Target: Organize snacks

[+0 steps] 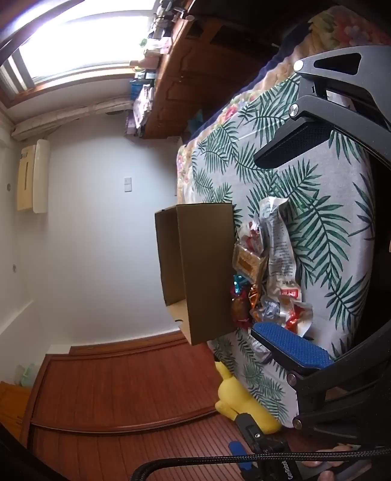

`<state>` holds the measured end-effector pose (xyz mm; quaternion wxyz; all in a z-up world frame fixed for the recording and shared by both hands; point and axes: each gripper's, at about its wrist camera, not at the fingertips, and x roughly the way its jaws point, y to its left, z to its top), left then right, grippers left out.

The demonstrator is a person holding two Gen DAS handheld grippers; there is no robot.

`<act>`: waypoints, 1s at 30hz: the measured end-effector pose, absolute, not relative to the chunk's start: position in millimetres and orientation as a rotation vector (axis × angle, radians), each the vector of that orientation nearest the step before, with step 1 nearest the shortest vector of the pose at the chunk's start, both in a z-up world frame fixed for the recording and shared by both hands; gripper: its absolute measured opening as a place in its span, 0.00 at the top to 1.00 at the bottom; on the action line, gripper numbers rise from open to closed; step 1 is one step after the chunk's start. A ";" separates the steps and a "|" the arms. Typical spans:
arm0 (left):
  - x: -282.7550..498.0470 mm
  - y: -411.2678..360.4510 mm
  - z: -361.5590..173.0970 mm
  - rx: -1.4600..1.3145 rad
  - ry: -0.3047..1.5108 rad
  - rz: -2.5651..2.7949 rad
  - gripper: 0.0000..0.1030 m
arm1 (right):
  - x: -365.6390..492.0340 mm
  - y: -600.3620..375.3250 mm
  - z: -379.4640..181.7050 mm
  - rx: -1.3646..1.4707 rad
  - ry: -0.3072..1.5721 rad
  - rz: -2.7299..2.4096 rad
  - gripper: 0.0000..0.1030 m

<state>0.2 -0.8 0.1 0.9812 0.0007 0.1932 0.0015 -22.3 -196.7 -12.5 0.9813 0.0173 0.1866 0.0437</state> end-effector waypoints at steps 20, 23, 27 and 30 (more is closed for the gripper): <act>1.8 0.8 -3.8 0.005 0.392 0.015 0.00 | -22.3 -196.3 -13.6 0.025 0.383 0.081 0.00; 2.1 0.7 -3.6 0.004 0.393 0.014 0.00 | -23.8 -199.4 -12.4 0.025 0.383 0.082 0.00; 1.7 0.5 -3.3 0.004 0.392 0.014 0.00 | -22.1 -194.6 -13.3 0.022 0.383 0.079 0.00; 1.6 -0.2 -3.4 0.006 0.391 0.014 0.00 | -21.9 -194.6 -13.4 0.022 0.384 0.079 0.00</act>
